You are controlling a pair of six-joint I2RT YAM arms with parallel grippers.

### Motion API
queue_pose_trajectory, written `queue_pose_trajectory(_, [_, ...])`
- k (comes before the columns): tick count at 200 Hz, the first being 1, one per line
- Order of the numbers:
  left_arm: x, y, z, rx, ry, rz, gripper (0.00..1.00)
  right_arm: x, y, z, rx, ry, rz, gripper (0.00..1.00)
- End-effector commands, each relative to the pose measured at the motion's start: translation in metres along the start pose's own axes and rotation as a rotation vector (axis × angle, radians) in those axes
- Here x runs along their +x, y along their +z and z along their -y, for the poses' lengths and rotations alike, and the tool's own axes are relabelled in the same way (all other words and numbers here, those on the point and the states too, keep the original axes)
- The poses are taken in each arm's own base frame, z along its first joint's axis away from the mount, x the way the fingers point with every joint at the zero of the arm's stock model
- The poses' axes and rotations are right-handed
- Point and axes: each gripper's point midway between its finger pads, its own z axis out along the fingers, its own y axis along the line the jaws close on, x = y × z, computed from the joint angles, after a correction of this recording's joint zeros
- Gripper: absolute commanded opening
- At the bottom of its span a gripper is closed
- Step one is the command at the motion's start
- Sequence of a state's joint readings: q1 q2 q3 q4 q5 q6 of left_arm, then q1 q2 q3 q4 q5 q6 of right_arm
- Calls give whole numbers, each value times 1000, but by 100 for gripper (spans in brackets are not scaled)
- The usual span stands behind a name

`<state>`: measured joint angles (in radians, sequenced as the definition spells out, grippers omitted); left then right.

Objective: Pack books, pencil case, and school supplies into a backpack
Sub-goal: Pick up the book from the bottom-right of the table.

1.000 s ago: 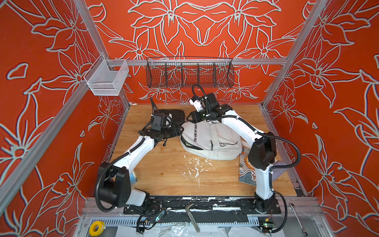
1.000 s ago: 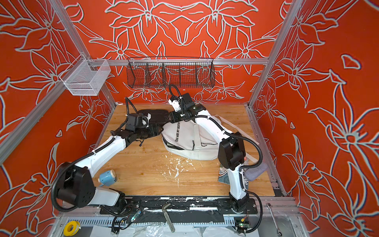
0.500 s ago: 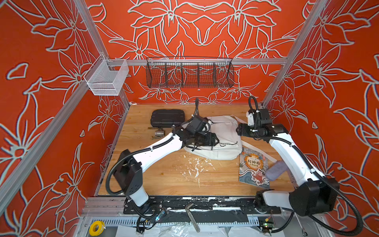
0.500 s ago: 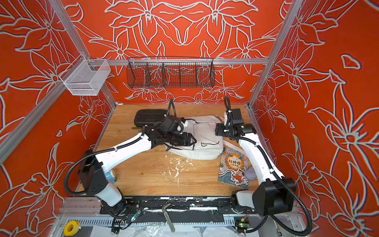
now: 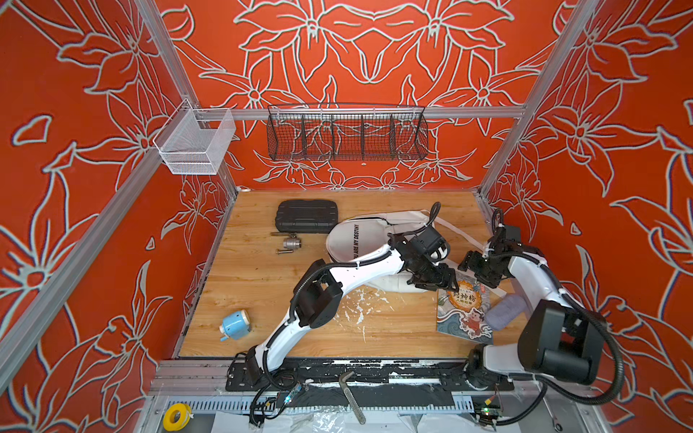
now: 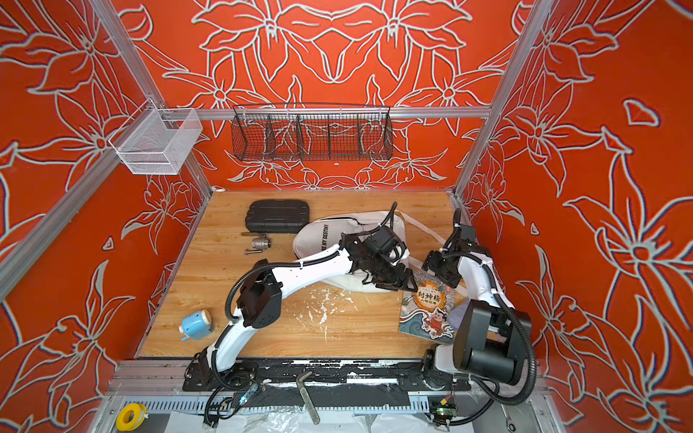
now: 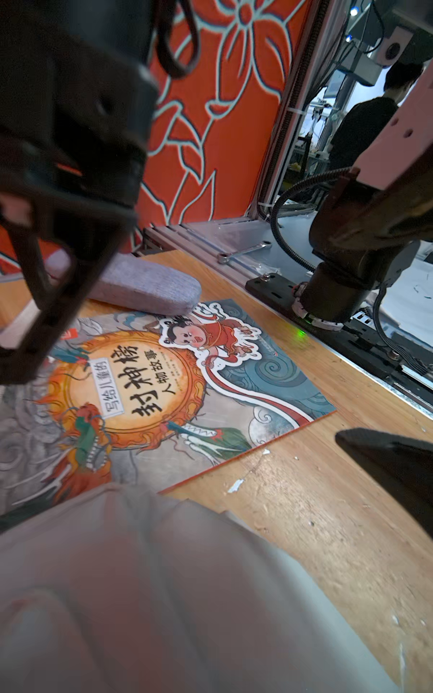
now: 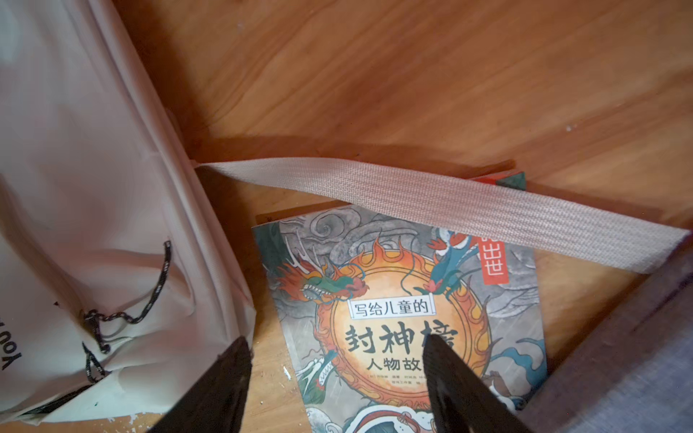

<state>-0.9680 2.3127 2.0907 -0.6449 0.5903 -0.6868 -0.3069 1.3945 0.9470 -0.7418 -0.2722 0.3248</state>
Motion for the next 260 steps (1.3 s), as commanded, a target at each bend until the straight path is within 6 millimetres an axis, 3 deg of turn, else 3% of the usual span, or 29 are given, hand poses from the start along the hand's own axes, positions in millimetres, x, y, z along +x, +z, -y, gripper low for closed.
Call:
queue_pose_trajectory(1, [11, 10, -16, -27, -99, -78, 80, -9, 1, 3, -29, 35, 5, 75])
queue_pose_trajectory(17, [8, 21, -23, -35, -120, -82, 91, -12, 5, 11, -26, 57, 2, 75])
queue_pose_trajectory(53, [-4, 43, -33, -27, -143, -87, 91, -7, 19, 20, -25, 73, -35, 75])
queue_pose_trajectory(112, [-27, 64, -71, -109, -218, -36, 90, 1, 37, 31, -55, 120, -91, 71])
queue_pose_trajectory(168, [-41, 75, -91, -109, -266, -14, 89, 22, 57, 26, -133, 177, -169, 55])
queue_pose_trajectory(225, [-42, 95, -81, 12, -252, -69, 88, 38, 68, 19, -200, 210, -215, 45])
queue_pose_trajectory(260, [-51, 88, -53, 136, -172, -45, 85, 44, 76, 19, -215, 225, -245, 40])
